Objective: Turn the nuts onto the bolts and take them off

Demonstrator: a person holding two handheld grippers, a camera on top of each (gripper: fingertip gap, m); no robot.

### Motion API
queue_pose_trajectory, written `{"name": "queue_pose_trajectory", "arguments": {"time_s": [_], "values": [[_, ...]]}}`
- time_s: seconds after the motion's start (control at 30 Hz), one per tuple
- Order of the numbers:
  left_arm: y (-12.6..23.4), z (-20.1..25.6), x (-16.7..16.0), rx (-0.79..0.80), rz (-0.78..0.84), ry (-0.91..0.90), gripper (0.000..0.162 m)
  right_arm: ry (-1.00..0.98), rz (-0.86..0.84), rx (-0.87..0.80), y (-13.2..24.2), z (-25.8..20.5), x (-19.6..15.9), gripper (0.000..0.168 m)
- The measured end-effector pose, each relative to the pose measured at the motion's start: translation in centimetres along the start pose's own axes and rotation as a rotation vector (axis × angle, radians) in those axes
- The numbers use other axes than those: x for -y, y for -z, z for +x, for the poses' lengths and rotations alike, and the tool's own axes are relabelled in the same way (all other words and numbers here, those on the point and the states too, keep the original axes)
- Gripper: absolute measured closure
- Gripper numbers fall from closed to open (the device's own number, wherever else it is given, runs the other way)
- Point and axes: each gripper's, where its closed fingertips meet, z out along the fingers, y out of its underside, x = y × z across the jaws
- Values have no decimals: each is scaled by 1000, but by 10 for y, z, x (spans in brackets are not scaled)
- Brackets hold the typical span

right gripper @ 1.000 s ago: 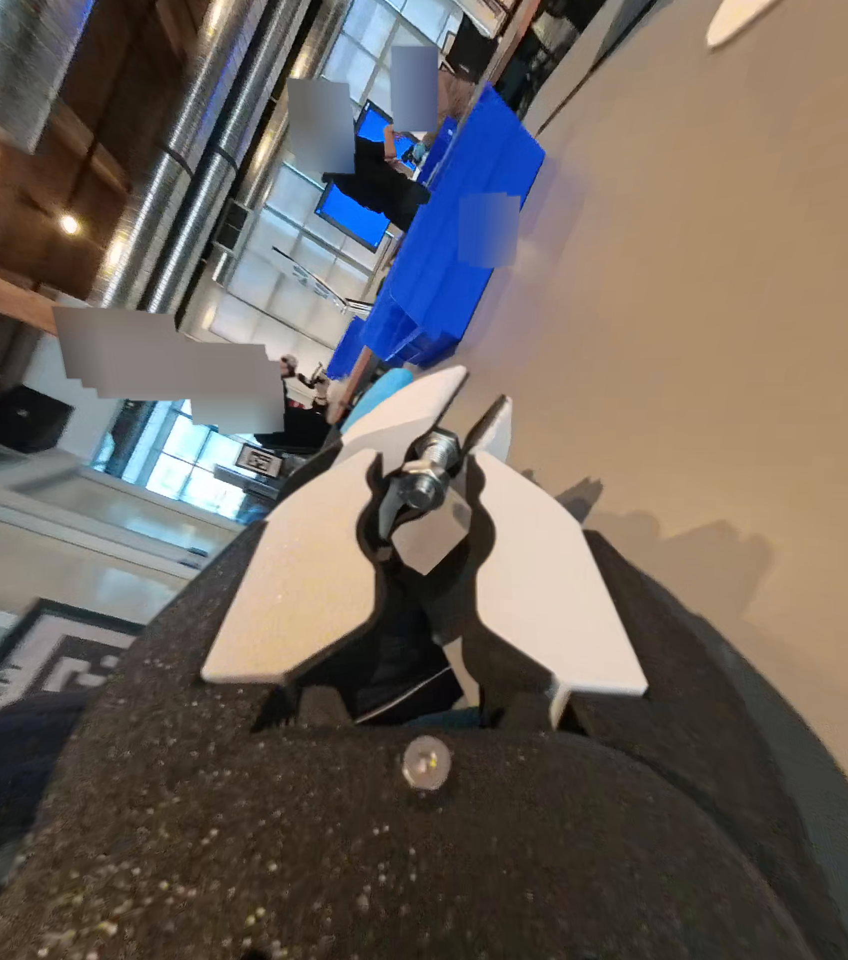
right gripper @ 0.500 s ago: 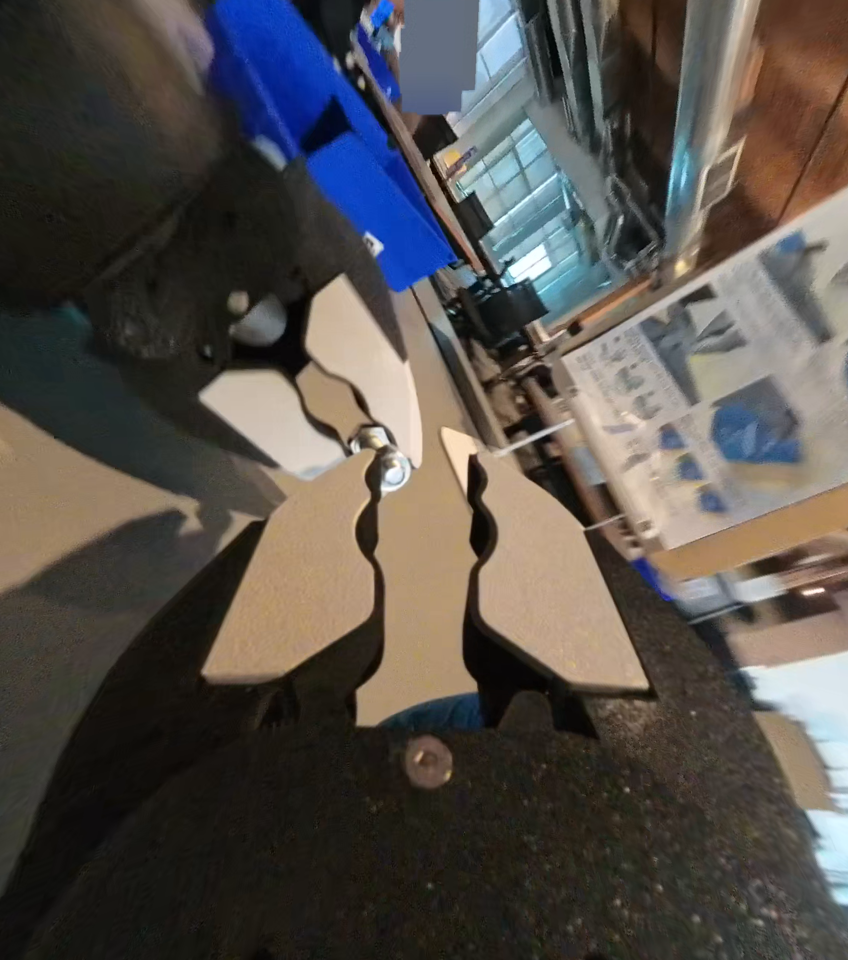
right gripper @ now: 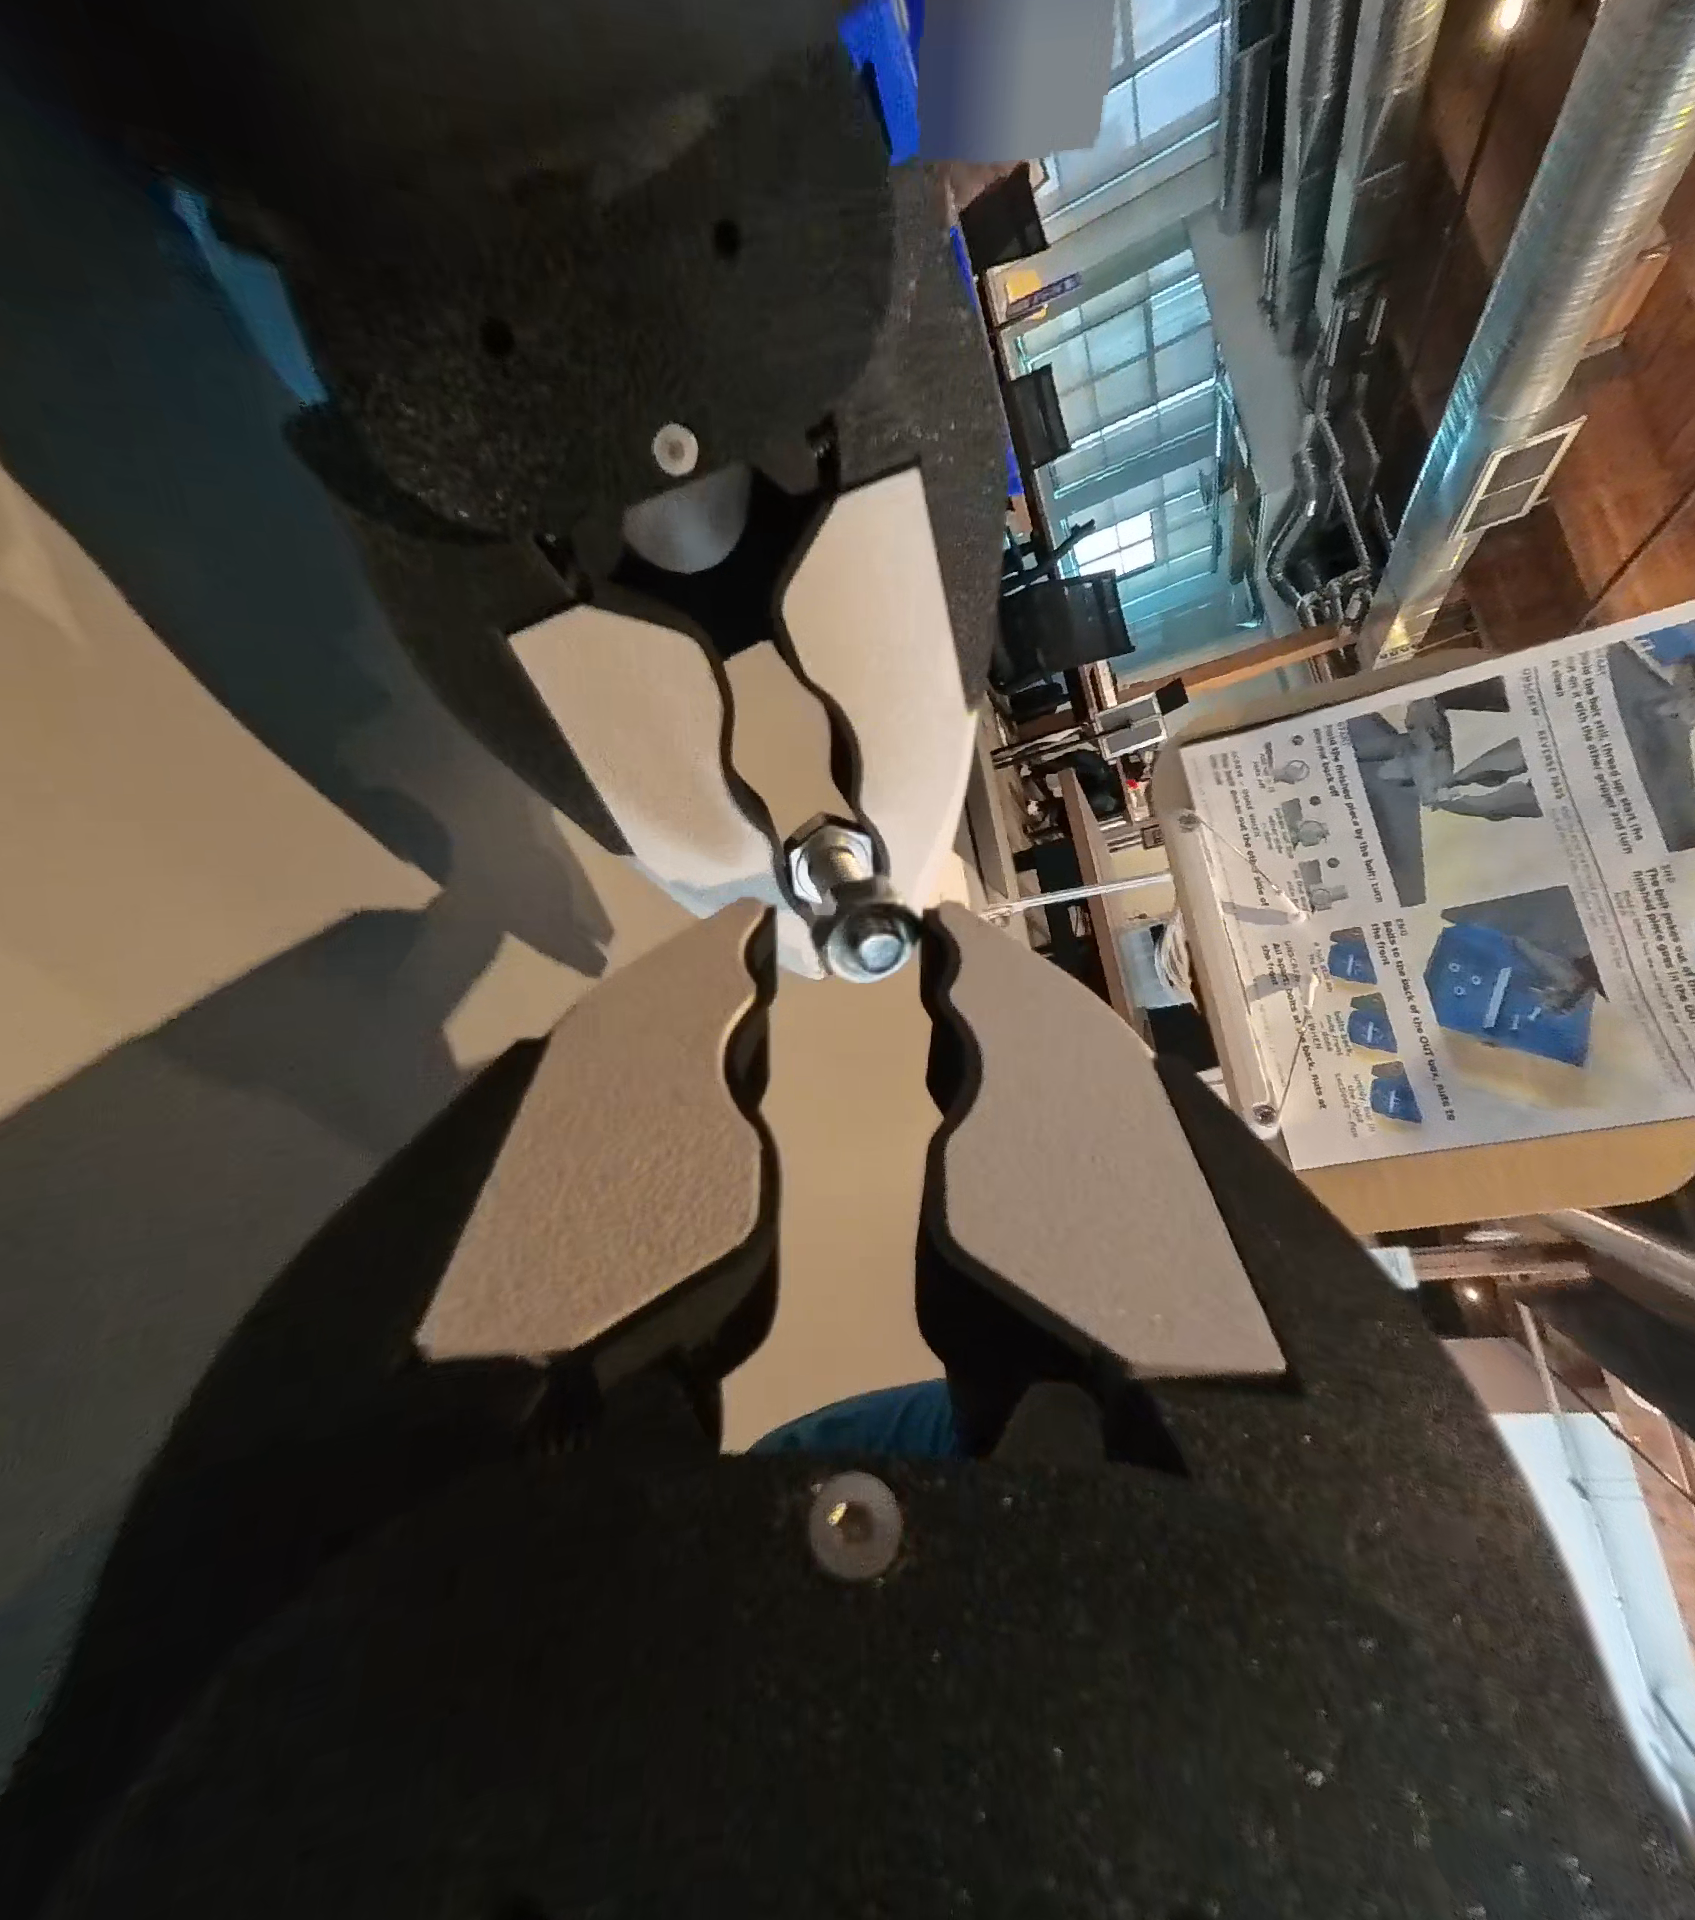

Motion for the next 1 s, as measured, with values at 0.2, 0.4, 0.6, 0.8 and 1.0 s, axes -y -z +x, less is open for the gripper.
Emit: {"name": "queue_pose_trajectory", "arguments": {"time_s": [0.2,0.4,0.6,0.8,1.0], "values": [[0,-2,-2,31,-25,-48,147,-155,-24,-6,-3,4,0,150],[1,-11,-5,89,-50,-60,147,-697,1,74,-8,10,3,150],[1,-16,-8,137,-88,-112,147,-1332,70,201,-11,13,0,150],[0,-13,-6,139,-95,-152,147,-1875,169,326,-12,14,-7,150],[-1,-9,-7,108,-89,-116,148,-1682,181,263,-11,20,-3,136]]}}
